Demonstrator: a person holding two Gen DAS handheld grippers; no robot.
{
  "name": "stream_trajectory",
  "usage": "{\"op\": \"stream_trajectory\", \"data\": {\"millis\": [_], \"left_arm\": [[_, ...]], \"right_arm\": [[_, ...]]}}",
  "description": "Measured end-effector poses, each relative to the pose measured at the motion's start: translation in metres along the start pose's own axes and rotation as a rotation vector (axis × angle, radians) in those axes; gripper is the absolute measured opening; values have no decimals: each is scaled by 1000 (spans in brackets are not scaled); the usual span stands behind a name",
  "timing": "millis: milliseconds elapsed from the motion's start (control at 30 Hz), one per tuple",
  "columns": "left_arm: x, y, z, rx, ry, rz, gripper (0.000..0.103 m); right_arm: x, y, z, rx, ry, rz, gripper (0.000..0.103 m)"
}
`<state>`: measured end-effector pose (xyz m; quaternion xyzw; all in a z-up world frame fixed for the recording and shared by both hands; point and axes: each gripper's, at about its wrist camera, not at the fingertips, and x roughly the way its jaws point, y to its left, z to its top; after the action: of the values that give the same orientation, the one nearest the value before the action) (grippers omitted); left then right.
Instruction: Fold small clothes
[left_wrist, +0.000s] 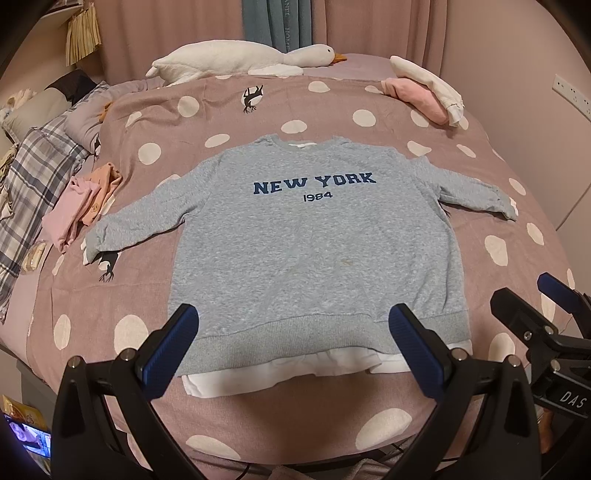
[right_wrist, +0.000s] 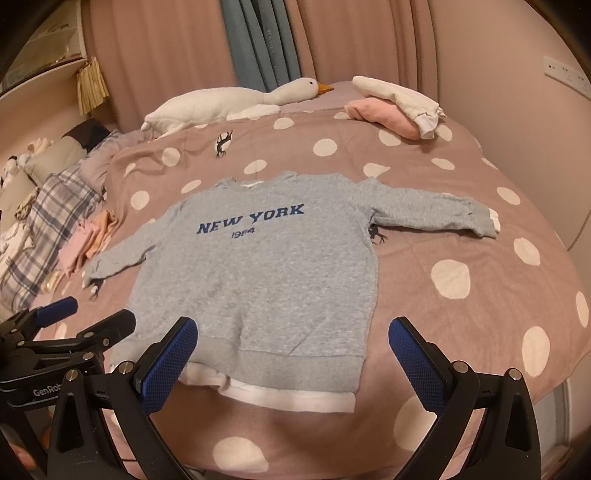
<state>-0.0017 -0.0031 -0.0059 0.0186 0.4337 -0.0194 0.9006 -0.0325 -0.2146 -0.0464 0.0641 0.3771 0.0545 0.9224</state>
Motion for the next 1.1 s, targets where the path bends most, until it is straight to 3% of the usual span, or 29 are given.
{"op": "stream_trajectory", "data": {"millis": [1100], "left_arm": [[0,0,-3,7,2,3,103]], "right_arm": [[1,0,0,-1,5,3,102]]}}
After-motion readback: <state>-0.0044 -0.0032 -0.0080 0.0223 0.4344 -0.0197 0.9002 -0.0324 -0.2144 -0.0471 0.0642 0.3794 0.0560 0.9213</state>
